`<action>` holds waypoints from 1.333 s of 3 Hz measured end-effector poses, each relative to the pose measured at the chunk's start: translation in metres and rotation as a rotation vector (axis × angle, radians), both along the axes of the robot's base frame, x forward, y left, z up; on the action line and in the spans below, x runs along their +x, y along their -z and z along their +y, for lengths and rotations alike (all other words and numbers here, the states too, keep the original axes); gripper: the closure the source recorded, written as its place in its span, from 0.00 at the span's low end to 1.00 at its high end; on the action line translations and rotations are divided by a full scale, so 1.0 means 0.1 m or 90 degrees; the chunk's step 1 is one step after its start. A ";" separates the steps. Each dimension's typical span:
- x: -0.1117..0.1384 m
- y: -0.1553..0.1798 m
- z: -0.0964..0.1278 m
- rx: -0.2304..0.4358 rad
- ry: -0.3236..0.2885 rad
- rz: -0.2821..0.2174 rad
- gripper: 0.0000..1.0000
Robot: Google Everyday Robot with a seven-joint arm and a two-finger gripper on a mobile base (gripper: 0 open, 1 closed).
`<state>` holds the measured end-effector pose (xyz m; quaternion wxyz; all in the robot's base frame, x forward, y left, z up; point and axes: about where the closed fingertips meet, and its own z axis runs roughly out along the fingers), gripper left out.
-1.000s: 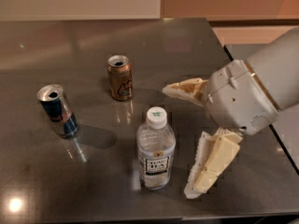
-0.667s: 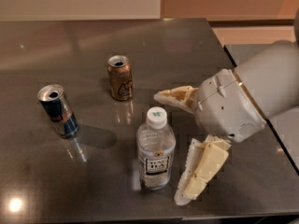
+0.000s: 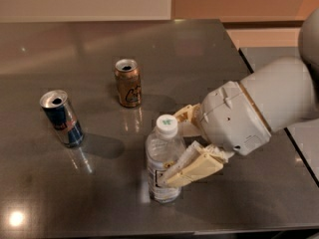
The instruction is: Knock blue plastic bottle over
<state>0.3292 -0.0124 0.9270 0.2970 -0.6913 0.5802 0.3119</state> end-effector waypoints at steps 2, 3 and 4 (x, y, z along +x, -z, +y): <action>0.03 -0.25 -0.06 -0.010 0.011 0.009 0.87; 0.13 -0.43 -0.18 -0.105 0.030 -0.029 1.00; 0.19 -0.47 -0.26 -0.218 0.025 -0.071 1.00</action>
Offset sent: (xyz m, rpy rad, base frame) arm 0.0141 -0.0284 0.0438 -0.1587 0.0007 -0.0745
